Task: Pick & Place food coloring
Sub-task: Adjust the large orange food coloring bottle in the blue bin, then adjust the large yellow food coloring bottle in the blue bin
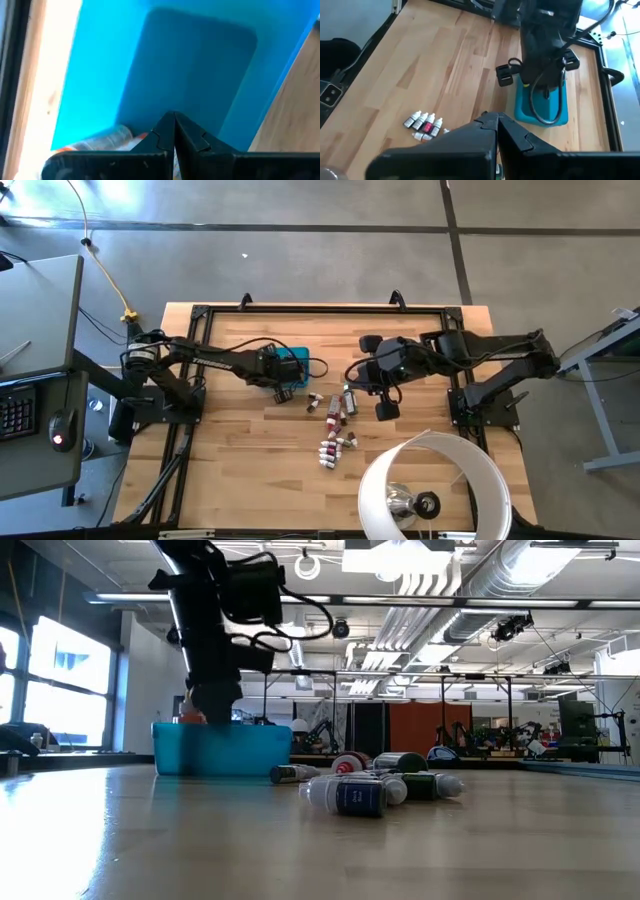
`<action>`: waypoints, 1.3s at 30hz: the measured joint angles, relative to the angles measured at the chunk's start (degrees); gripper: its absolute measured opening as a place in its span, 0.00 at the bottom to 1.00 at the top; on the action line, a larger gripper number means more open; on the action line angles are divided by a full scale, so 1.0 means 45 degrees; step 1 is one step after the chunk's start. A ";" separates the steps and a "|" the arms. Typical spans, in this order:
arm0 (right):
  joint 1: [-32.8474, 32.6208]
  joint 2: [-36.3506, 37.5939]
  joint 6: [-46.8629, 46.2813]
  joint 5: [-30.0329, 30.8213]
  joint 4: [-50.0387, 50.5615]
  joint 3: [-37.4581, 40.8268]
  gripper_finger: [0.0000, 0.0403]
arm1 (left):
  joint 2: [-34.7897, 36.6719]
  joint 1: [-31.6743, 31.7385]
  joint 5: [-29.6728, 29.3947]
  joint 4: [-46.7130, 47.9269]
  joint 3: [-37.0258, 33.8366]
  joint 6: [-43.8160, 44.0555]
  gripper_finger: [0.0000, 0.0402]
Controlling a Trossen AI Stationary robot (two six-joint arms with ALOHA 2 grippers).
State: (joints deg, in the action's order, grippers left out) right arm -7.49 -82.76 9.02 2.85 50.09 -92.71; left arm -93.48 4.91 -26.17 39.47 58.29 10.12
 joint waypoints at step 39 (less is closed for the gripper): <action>-0.0001 0.0000 0.0436 -0.0009 0.0010 0.0000 0.00 | -0.0716 0.0665 0.0257 0.2046 0.0805 -0.1480 0.00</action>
State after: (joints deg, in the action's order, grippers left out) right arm -7.49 -82.76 10.98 2.81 50.13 -92.71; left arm -96.71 7.90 -25.02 48.68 61.91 3.46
